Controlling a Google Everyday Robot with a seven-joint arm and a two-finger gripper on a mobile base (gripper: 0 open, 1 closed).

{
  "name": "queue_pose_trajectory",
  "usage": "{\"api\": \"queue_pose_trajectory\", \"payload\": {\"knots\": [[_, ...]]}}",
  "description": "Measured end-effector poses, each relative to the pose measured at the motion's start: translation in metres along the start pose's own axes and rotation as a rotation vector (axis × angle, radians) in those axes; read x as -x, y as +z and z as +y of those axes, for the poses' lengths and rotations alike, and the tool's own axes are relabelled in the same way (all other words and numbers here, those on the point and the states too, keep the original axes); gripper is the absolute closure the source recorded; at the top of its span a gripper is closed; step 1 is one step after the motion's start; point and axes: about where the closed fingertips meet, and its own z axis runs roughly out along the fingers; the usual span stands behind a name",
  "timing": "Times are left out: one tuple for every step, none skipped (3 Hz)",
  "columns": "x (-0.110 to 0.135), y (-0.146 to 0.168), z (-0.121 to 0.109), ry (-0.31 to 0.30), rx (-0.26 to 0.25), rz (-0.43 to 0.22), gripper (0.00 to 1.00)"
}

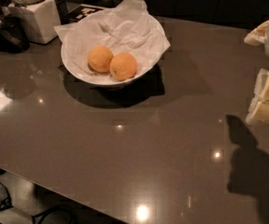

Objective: Pick orange from white bowl

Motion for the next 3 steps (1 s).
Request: {"api": "queue_pose_trajectory", "payload": {"knots": [[0.0,0.0,0.0,0.0,0.0,0.0,0.0],[0.032,0.004,-0.004,-0.039,0.029,0.029,0.0],[0.044,0.01,-0.004,-0.058,0.044,0.033,0.0]]}}
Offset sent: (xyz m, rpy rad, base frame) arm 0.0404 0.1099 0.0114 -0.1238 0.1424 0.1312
